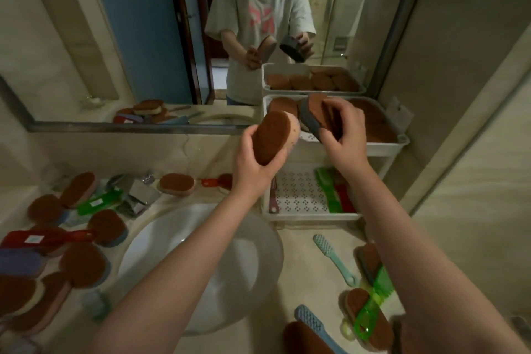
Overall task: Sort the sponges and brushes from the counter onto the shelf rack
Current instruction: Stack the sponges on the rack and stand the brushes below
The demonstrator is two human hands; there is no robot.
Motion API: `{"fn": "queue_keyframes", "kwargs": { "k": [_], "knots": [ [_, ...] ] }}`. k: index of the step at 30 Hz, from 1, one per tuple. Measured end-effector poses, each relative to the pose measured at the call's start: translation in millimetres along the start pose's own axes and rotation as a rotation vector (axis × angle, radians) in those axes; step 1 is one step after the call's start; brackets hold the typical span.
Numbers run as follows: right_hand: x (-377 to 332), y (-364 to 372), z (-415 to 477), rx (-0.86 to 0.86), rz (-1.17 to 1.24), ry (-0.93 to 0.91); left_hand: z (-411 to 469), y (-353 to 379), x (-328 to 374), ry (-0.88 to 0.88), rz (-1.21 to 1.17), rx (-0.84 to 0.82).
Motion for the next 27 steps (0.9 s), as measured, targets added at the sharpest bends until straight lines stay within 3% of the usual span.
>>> {"fn": "queue_keyframes", "kwargs": {
  "k": [7, 9, 13, 16, 19, 23, 27],
  "knots": [
    [30.0, 40.6, 17.6, -0.515, -0.079, 0.044, 19.0, -5.6, 11.4, 0.017, 0.04, 0.056],
    [29.9, 46.0, 13.8, -0.56, -0.036, 0.031, 21.0, -6.5, 11.1, 0.01, 0.055, 0.076],
    [28.1, 43.4, 15.2, -0.506, 0.049, 0.061, 23.6, -8.9, 17.9, 0.015, 0.135, 0.115],
    [26.6, 25.5, 16.4, -0.245, 0.15, 0.136, 29.5, -9.1, 30.8, 0.033, 0.193, 0.098],
    [21.2, 8.5, 18.9, -0.03, 0.466, 0.231, 39.4, -2.5, 50.4, 0.037, 0.221, -0.005],
    [11.0, 0.4, 20.9, -0.082, 0.774, 0.294, 50.9, 24.7, 68.3, -0.062, 0.183, -0.336],
    [16.5, -8.7, 11.0, -0.14, 0.801, 0.285, 59.5, 45.9, 82.4, -0.03, 0.185, -0.46]
  ]
}}
Point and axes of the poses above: each hand's wrist, its own z-axis towards the middle knuckle, its own y-axis out of the palm, x = y × z, the point moved 7 cm from there along z, towards the middle knuckle, and after that the axes turned 15 degrees about -y, right-handed, at the moved point
